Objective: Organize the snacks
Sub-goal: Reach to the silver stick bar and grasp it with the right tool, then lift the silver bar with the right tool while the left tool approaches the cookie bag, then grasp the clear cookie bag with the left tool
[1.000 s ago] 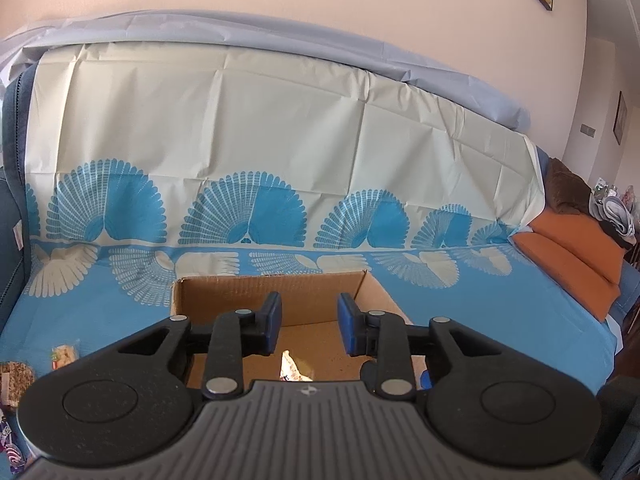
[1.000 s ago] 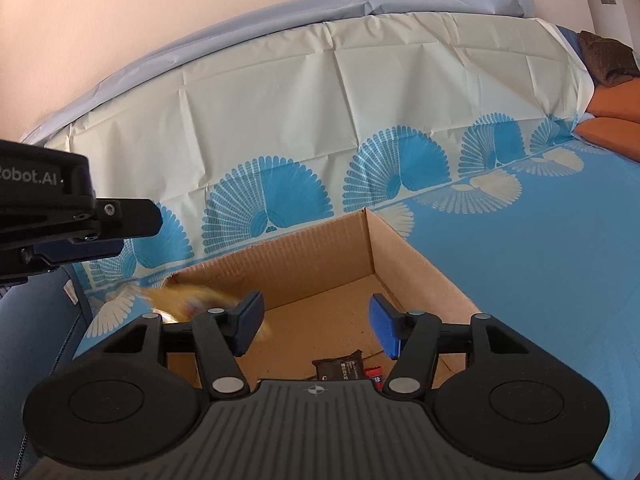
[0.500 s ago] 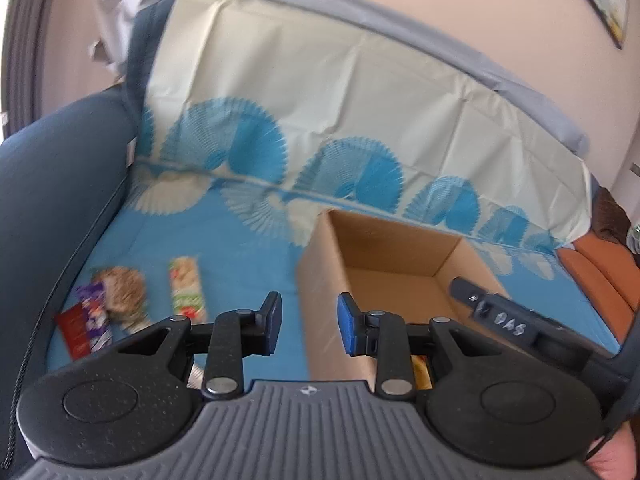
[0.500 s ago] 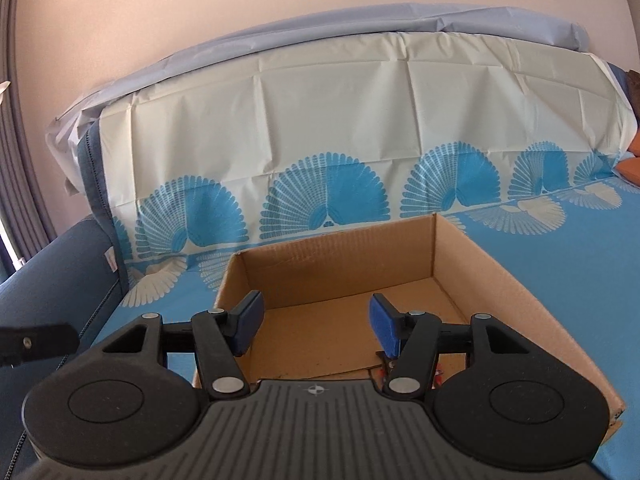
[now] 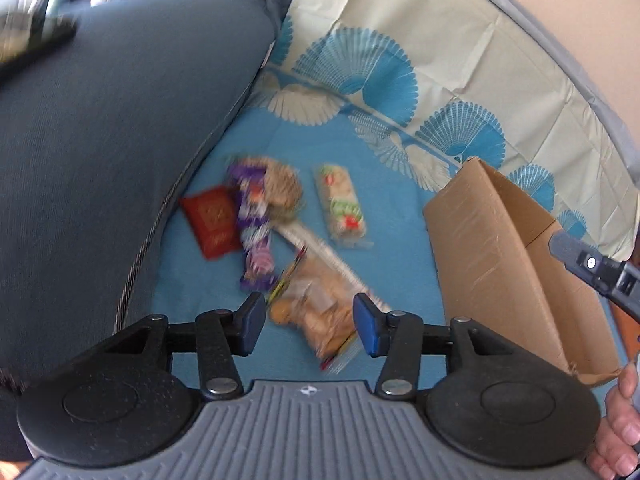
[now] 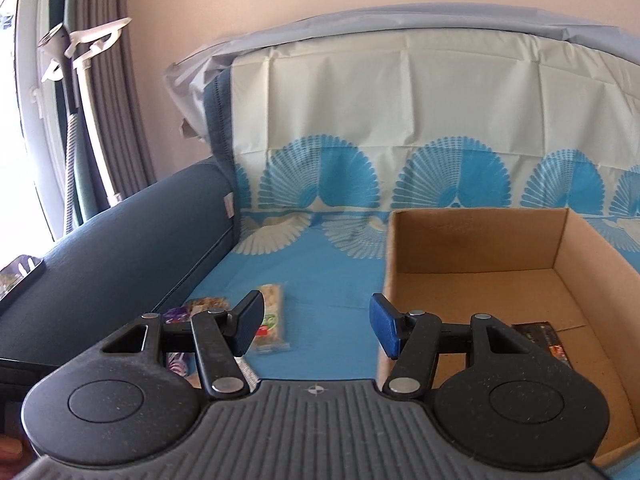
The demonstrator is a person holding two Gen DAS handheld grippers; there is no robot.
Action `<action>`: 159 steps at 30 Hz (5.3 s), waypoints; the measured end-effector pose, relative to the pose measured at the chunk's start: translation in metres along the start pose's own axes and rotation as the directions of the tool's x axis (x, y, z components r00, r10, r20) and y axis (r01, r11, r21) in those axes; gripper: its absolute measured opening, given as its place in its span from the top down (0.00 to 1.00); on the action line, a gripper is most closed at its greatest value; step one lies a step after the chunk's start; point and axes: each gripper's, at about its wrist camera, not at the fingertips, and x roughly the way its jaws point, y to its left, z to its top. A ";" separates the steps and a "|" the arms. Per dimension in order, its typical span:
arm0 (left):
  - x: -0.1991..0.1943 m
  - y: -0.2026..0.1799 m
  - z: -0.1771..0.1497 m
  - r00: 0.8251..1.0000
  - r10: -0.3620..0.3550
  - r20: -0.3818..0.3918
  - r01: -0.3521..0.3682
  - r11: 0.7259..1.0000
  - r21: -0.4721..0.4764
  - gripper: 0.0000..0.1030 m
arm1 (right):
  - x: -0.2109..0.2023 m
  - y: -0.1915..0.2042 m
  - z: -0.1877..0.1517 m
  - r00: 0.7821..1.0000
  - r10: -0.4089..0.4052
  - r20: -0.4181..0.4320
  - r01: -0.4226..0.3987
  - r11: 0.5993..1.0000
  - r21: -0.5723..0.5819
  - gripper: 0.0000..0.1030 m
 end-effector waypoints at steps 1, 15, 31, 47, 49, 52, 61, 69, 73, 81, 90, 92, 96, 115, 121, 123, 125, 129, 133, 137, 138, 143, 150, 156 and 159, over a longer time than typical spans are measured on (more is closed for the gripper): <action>0.003 0.010 -0.003 0.999 -0.032 -0.026 0.030 0.997 -0.074 0.47 | 0.001 0.006 -0.001 1.000 0.015 -0.009 -0.015 1.000 -0.018 0.41; 0.036 0.034 0.002 0.967 -0.238 -0.096 0.198 0.930 -0.308 0.18 | 0.037 0.056 -0.024 0.978 0.059 -0.202 -0.099 0.975 -0.198 0.41; 0.074 -0.001 0.011 0.974 -0.142 -0.175 0.119 0.984 -0.136 0.52 | 0.069 0.056 -0.036 0.957 -0.012 -0.290 -0.049 0.978 -0.201 0.41; 0.033 0.026 0.022 0.990 0.011 -0.143 -0.009 1.000 0.021 0.46 | 0.143 0.051 -0.044 0.946 -0.057 -0.319 -0.027 0.967 -0.252 0.32; 0.036 0.023 0.023 0.986 0.023 -0.162 -0.016 0.999 0.042 0.40 | 0.156 0.049 -0.049 0.940 -0.057 -0.335 -0.032 0.966 -0.255 0.30; 0.039 0.025 0.024 0.983 0.003 -0.184 0.003 1.000 0.031 0.35 | 0.171 0.043 -0.055 0.925 -0.026 -0.380 -0.062 0.974 -0.217 0.26; 0.042 0.027 0.023 0.981 -0.010 -0.192 0.013 1.000 0.013 0.34 | 0.163 0.055 -0.061 0.911 0.083 -0.405 -0.191 0.953 -0.235 0.70; 0.039 0.027 0.022 0.984 -0.013 -0.179 0.015 1.000 0.010 0.34 | 0.142 0.061 -0.062 0.917 0.065 -0.393 -0.168 0.958 -0.234 0.97; 0.038 0.027 0.022 0.985 -0.021 -0.171 0.023 1.000 0.007 0.34 | 0.128 0.059 -0.058 0.916 0.037 -0.400 -0.137 0.964 -0.226 0.97; 0.032 0.028 0.021 0.988 -0.042 -0.147 0.043 0.999 0.002 0.33 | 0.085 0.062 -0.054 0.904 -0.019 -0.426 -0.099 0.962 -0.253 0.97; 0.027 0.027 0.020 0.990 -0.045 -0.133 0.045 0.999 0.002 0.31 | 0.035 0.065 -0.093 0.890 -0.027 -0.455 -0.039 0.990 -0.133 0.93; 0.027 0.027 0.020 0.991 -0.045 -0.128 0.045 0.999 0.000 0.30 | 0.032 0.061 -0.099 0.906 0.007 -0.422 -0.056 0.993 -0.104 0.78; 0.026 0.026 0.020 0.993 -0.044 -0.111 0.044 0.999 -0.003 0.28 | 0.035 0.054 -0.104 0.927 0.025 -0.375 -0.073 0.991 -0.115 0.39; 0.059 0.015 0.027 0.994 -0.065 -0.088 0.060 0.997 -0.053 0.16 | 0.050 0.063 -0.115 0.926 0.060 -0.374 -0.130 0.978 -0.165 0.78; 0.073 0.005 0.025 0.994 0.001 -0.112 -0.002 1.000 -0.012 0.09 | 0.054 0.052 -0.115 0.920 0.003 -0.392 -0.069 0.986 -0.153 0.77; 0.076 0.001 0.024 0.993 0.004 -0.117 -0.004 1.000 0.006 0.07 | 0.053 0.054 -0.116 0.921 0.000 -0.389 -0.069 0.984 -0.165 0.77; 0.079 -0.002 0.022 0.993 0.016 -0.120 -0.013 1.000 0.023 0.07 | 0.052 0.056 -0.117 0.923 -0.004 -0.384 -0.070 0.981 -0.180 0.76; 0.084 -0.007 0.020 0.991 0.054 -0.124 -0.047 0.997 0.053 0.07 | 0.050 0.055 -0.119 0.925 -0.004 -0.379 -0.070 0.981 -0.181 0.76; 0.085 -0.013 0.016 0.989 0.085 -0.122 -0.073 0.993 0.097 0.07 | 0.050 0.055 -0.119 0.927 -0.001 -0.374 -0.071 0.981 -0.179 0.76; 0.086 -0.016 0.015 0.988 0.098 -0.123 -0.083 0.989 0.123 0.07 | 0.048 0.055 -0.121 0.930 -0.004 -0.367 -0.070 0.980 -0.187 0.76; 0.086 -0.016 0.014 0.988 0.098 -0.122 -0.083 0.989 0.124 0.07 | 0.047 0.055 -0.121 0.931 -0.004 -0.364 -0.070 0.979 -0.190 0.75; 0.085 -0.016 0.015 0.988 0.106 -0.117 -0.092 0.989 0.118 0.07 | 0.045 0.055 -0.122 0.935 -0.002 -0.355 -0.070 0.979 -0.191 0.75; 0.085 -0.016 0.014 0.988 0.106 -0.117 -0.092 0.989 0.118 0.07 | 0.042 0.055 -0.123 0.937 -0.002 -0.351 -0.074 0.977 -0.201 0.75; 0.085 -0.017 0.013 0.987 0.111 -0.115 -0.096 0.987 0.125 0.07 | 0.042 0.055 -0.123 0.937 -0.002 -0.349 -0.077 0.975 -0.210 0.75; 0.085 -0.019 0.012 0.985 0.130 -0.111 -0.115 0.984 0.139 0.10 | 0.041 0.056 -0.123 0.937 -0.002 -0.349 -0.077 0.974 -0.214 0.75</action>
